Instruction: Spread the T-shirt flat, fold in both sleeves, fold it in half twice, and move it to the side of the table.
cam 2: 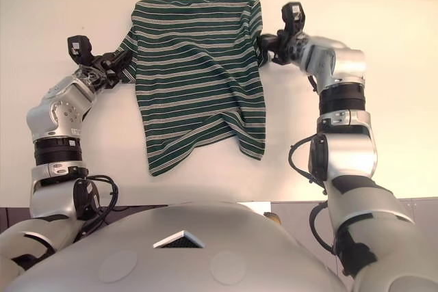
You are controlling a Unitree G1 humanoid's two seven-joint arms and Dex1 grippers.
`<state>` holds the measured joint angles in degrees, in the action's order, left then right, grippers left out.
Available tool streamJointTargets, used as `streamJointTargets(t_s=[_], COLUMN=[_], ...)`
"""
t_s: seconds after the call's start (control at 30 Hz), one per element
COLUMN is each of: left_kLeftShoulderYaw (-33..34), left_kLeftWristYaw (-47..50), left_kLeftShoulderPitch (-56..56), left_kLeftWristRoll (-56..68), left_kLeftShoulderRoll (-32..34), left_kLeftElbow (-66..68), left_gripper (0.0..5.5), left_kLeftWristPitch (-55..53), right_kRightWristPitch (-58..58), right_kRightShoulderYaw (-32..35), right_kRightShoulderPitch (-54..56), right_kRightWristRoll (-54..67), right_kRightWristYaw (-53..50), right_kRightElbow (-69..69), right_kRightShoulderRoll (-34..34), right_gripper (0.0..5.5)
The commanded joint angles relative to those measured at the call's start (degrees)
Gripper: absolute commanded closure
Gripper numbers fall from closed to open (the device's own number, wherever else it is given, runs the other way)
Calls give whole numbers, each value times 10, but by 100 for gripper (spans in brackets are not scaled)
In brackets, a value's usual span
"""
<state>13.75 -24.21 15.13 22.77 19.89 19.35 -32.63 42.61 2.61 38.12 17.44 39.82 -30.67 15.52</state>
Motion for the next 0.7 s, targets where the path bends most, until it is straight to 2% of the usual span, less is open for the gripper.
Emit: streamJointTargets(t_s=[0.03, 0.17, 0.23, 0.37, 0.57, 0.7], left_kLeftShoulderYaw=[-7, -12, -12, -8, -6, -7], left_kLeftWristYaw=[5, 7, 7, 10, 13, 11], left_kLeftShoulderPitch=[-13, -8, -9, -21, -33, -29], left_kLeftWristRoll=[-7, -9, -10, -9, -6, -7], left_kLeftShoulderRoll=[-6, -10, -9, -9, -11, -12], left_kLeftElbow=[5, 4, -1, -8, -20, -17], left_gripper=[304, 304, 304, 304, 304, 304], left_kLeftWristPitch=[-10, -9, -9, -8, -9, -8], right_kRightWristPitch=[22, -31, -60, -88, 3, -51], right_kRightShoulderYaw=[-58, -162, -186, -149, -22, -13], right_kRightShoulderPitch=[-10, -35, -40, -37, 5, 41], right_kRightWristRoll=[-7, -87, -119, -103, 3, -21], right_kRightWristYaw=[0, -15, -30, -27, -12, -25], right_kRightElbow=[48, -13, -39, -12, 51, -26], right_kRightShoulderRoll=[-47, -72, -70, -60, -44, -28], right_gripper=[549, 549, 513, 464, 464, 464])
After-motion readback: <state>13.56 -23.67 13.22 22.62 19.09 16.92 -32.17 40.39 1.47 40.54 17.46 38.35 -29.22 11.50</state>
